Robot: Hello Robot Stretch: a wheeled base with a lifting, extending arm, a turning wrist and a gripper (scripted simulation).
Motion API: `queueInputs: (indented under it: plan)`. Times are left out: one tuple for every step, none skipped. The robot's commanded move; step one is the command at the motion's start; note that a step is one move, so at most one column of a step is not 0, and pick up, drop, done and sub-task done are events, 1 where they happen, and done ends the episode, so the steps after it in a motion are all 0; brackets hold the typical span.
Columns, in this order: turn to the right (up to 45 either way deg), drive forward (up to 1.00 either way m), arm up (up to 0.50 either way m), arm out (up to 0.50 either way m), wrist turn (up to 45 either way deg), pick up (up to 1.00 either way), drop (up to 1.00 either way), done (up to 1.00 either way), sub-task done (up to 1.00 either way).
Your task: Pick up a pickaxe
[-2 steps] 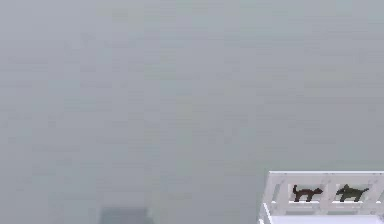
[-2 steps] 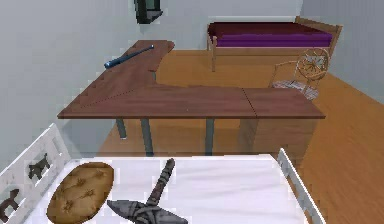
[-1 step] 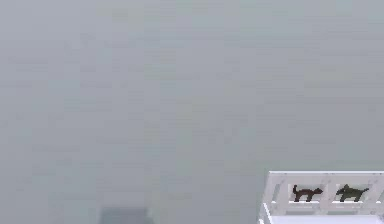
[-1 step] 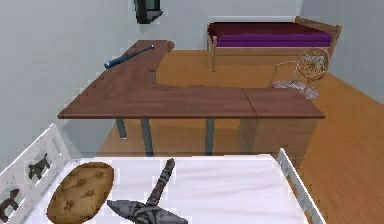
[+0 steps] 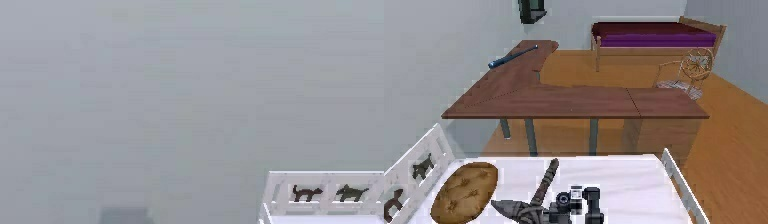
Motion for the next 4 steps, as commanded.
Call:
queueInputs:
  plan:
    - [0.0,0.00,0.00,0.00,45.0,0.00,0.00,0.00,0.00]
    - [0.0,0.00,0.00,0.00,45.0,0.00,0.00,0.00,0.00]
    - [0.0,0.00,0.00,0.00,45.0,0.00,0.00,0.00,0.00]
    - [0.0,0.00,0.00,0.00,39.0,0.00,0.00,0.00,0.00]
